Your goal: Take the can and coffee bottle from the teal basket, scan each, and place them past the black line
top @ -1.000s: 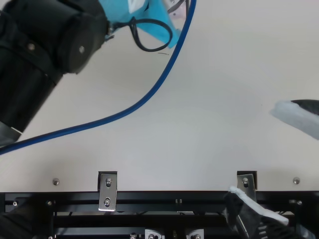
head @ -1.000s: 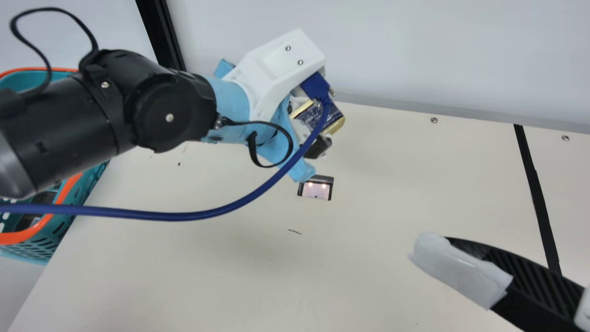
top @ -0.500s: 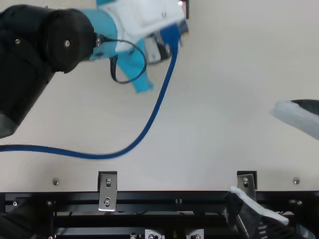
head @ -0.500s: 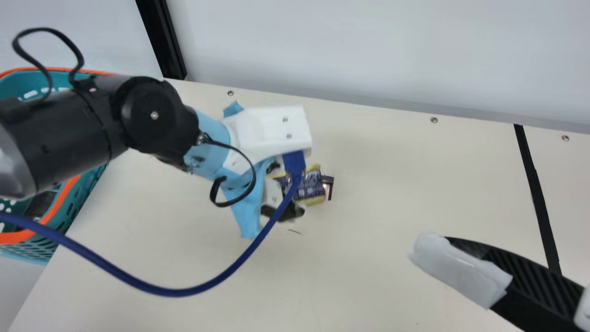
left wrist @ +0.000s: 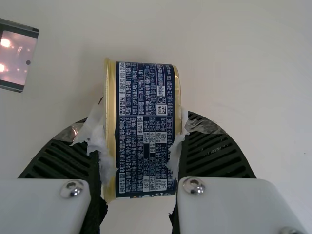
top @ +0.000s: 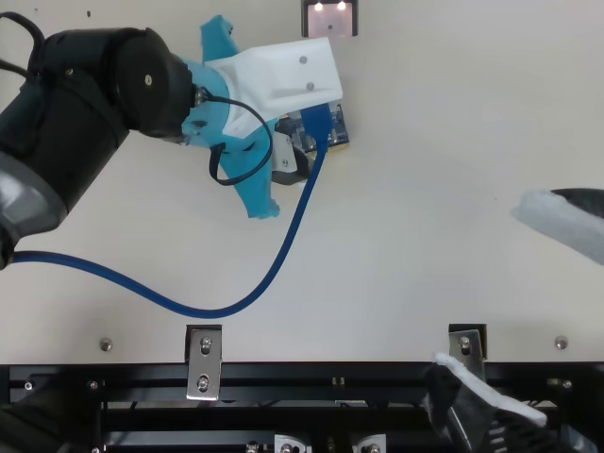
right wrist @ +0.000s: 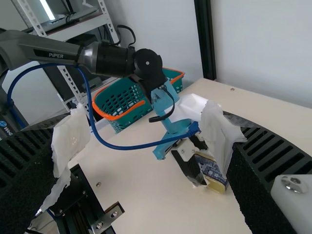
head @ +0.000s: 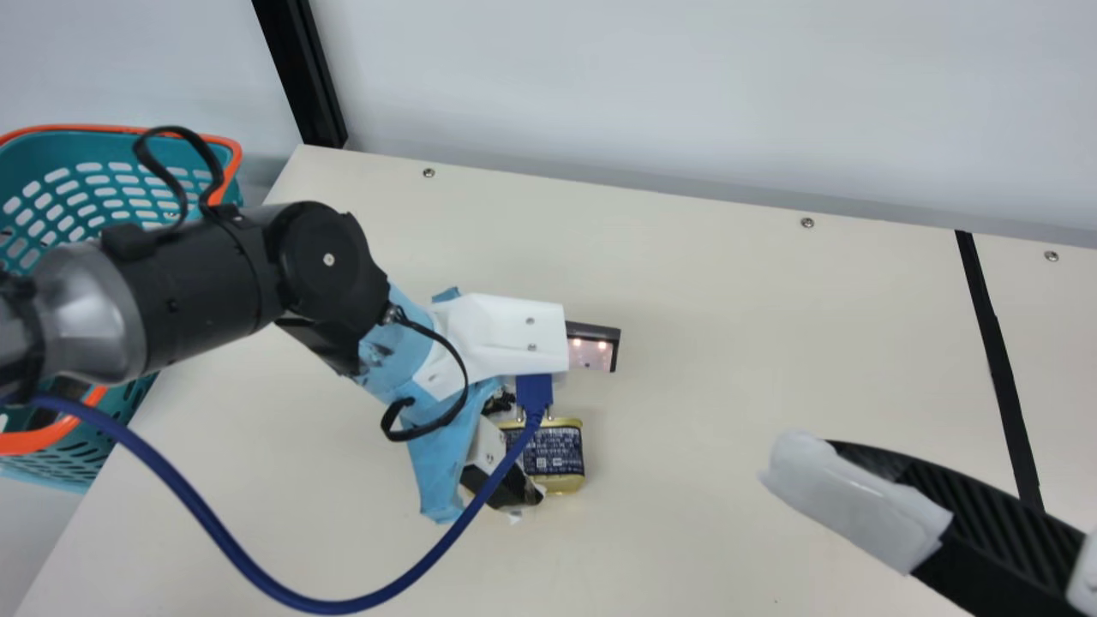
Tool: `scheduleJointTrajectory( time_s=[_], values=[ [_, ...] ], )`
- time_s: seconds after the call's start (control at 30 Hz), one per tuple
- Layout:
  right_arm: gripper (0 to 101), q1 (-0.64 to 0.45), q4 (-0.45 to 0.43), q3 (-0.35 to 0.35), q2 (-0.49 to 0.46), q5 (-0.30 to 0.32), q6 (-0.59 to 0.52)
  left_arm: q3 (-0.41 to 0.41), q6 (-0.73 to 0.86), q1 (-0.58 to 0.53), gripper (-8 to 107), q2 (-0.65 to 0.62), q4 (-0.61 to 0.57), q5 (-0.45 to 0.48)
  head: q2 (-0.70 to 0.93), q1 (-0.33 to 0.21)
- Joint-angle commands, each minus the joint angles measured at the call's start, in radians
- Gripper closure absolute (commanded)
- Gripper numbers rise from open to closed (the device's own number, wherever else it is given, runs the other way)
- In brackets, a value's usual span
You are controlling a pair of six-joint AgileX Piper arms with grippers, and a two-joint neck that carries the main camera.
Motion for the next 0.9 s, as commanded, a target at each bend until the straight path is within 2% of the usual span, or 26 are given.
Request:
scheduleJointTrajectory(
  time_s=[0.0, 0.17, 0.3, 0.4, 0.6, 0.87],
  values=[
    [0, 0.000, 0.000, 0.000, 0.000, 0.000, 0.000, 0.004, 0.005, 0.003, 9, 0.008, -0.020, 0.003, -0.004, -0.001],
    [0, 0.017, -0.021, -0.013, 0.007, -0.004, 0.016, 0.003, 0.011, 0.031, 9, 0.003, -0.069, 0.023, -0.004, -0.001],
    [0, 0.047, -0.054, -0.037, 0.076, -0.006, -0.007, 0.013, 0.022, 0.078, 9, -0.045, -0.113, 0.031, -0.004, -0.001],
    [0, 0.068, -0.074, -0.063, 0.166, -0.010, -0.054, 0.032, 0.037, 0.122, 9, -0.098, -0.142, 0.009, -0.004, -0.001],
    [0, 0.065, -0.077, -0.127, 0.383, 0.001, -0.187, 0.093, 0.068, 0.217, 9, -0.204, -0.220, -0.128, -0.004, -0.001],
    [0, 0.109, -0.126, -0.276, 0.674, 0.001, -0.293, 0.174, 0.146, 0.344, 9, -0.313, -0.378, -0.274, -0.004, -0.001]
  ],
)
